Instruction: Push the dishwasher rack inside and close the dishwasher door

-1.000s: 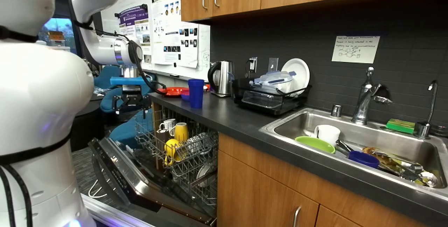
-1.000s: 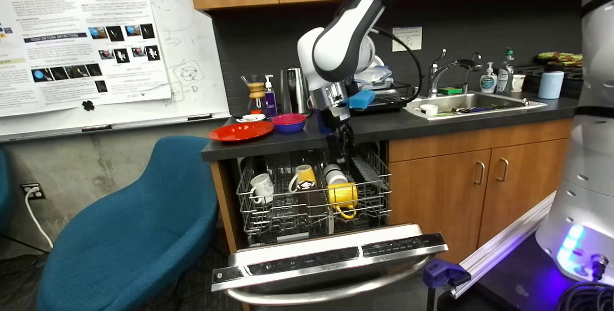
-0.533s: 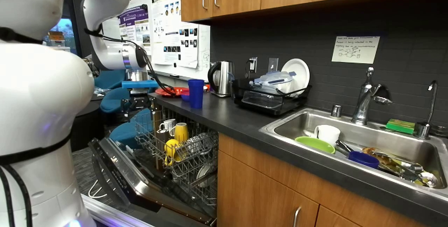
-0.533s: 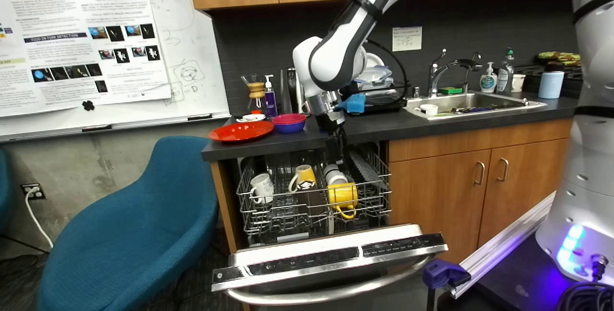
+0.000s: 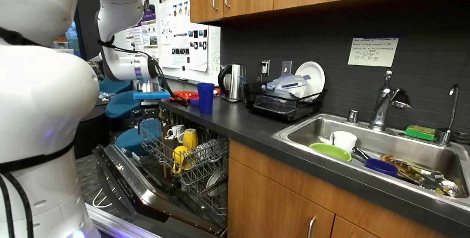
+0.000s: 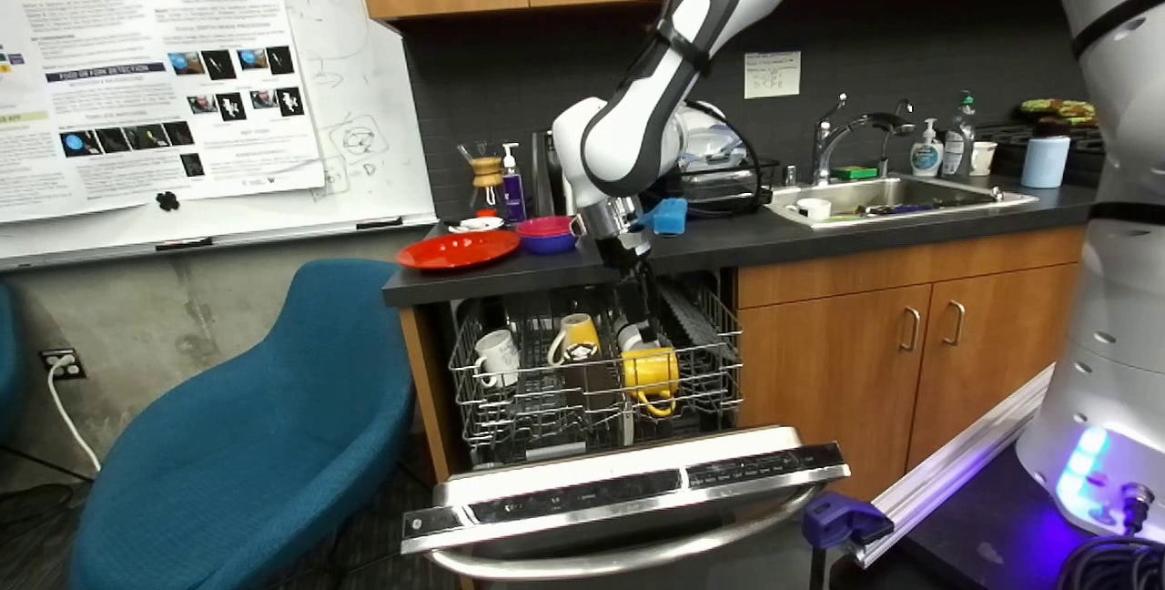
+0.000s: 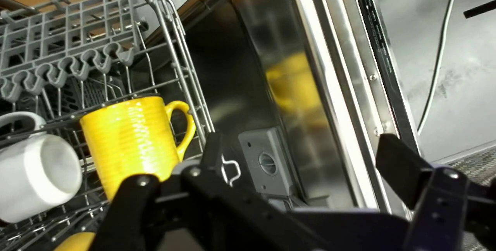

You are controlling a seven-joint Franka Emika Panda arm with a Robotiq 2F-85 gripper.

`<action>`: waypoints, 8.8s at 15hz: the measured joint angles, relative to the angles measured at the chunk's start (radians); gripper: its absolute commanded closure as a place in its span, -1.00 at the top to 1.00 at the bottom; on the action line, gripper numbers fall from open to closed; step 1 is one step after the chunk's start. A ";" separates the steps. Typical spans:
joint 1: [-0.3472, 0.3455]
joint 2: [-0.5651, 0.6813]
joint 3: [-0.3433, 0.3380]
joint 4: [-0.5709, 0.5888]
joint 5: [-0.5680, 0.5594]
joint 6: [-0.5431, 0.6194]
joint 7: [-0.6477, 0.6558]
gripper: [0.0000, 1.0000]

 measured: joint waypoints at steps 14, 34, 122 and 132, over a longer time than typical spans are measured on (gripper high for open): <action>0.020 0.139 -0.010 0.050 -0.033 -0.014 -0.039 1.00; 0.015 0.272 -0.006 0.198 0.013 -0.042 -0.080 1.00; -0.050 0.470 -0.082 0.321 0.019 0.432 -0.078 1.00; 0.067 0.510 -0.230 0.338 -0.210 0.466 -0.017 1.00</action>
